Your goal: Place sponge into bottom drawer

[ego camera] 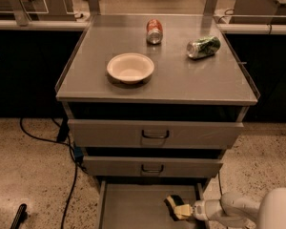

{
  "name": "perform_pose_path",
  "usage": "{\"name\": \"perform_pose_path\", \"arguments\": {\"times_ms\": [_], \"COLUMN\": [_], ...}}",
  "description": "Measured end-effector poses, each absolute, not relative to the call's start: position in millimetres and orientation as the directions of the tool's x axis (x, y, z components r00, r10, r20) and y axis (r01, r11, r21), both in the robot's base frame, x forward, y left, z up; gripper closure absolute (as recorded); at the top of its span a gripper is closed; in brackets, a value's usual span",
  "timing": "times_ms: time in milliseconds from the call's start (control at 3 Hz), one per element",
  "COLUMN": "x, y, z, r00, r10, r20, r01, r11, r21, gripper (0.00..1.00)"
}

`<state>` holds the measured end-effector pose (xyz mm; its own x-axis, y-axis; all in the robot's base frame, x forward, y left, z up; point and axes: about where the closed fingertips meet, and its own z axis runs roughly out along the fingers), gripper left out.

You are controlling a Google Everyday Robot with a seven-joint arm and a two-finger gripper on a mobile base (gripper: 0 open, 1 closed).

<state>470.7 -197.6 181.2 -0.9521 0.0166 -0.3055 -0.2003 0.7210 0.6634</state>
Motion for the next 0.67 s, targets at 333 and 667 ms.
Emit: {"name": "perform_pose_path", "arguments": {"times_ms": [333, 667], "x": [470.7, 470.6], "y": [-197.6, -197.5], "z": [181.2, 181.1], "r00": [-0.952, -0.952], "r10": [0.017, 0.016], "r20": [-0.305, -0.305], "r01": [-0.200, -0.200], "r11": [0.721, 0.721], "r21": [0.663, 0.663], "gripper": [0.11, 0.00]}}
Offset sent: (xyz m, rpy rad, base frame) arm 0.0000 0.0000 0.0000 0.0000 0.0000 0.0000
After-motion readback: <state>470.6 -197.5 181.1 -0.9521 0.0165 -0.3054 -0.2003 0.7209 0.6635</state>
